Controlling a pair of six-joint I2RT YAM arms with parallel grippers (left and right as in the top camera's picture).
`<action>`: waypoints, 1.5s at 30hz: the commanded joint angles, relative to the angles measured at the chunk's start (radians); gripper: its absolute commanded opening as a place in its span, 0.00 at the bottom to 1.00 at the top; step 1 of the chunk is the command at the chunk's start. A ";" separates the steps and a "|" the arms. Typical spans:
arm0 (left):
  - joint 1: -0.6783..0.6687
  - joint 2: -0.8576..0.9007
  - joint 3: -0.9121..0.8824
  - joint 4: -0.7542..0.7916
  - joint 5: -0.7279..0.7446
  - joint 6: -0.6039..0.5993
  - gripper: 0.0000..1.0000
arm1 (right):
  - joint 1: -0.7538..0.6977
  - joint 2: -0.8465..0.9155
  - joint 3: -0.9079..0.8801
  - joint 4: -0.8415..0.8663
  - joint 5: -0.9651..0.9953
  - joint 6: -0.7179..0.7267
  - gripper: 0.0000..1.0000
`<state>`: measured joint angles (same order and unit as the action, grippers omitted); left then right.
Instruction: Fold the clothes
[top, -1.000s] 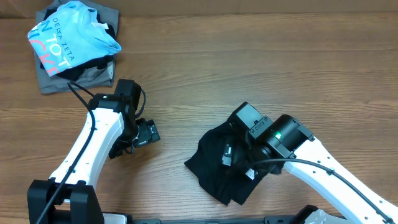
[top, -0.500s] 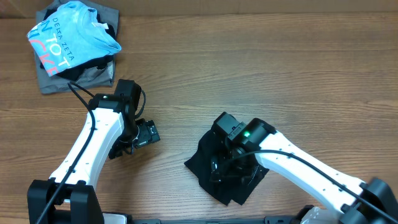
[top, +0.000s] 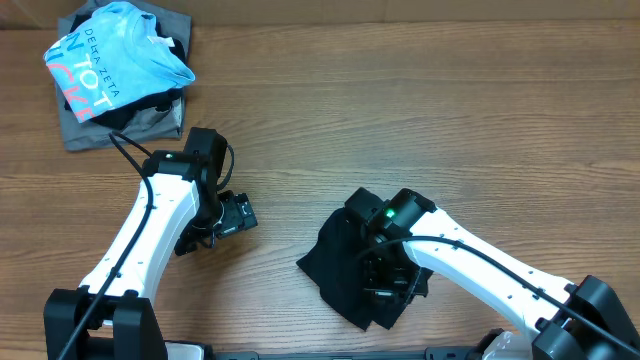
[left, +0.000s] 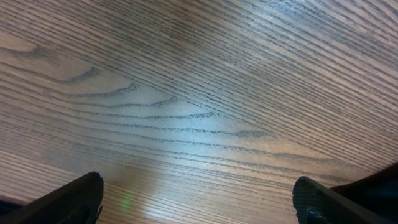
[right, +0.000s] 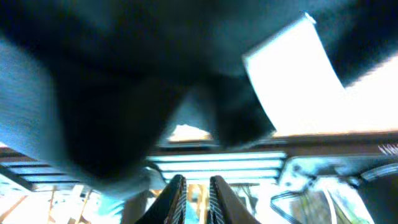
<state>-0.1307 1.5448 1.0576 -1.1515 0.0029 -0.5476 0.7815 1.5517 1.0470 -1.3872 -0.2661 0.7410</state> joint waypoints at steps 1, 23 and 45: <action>0.006 0.000 -0.004 0.001 -0.010 0.013 1.00 | 0.029 0.002 -0.002 -0.042 0.018 0.031 0.14; 0.006 0.000 -0.004 0.005 -0.010 0.013 1.00 | 0.144 -0.110 0.065 0.077 0.056 0.180 0.89; 0.006 0.000 -0.004 0.001 -0.011 0.013 1.00 | 0.162 -0.068 -0.093 0.280 0.049 0.233 0.30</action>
<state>-0.1307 1.5448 1.0573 -1.1507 0.0029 -0.5476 0.9375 1.4834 0.9554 -1.1118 -0.2478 0.9607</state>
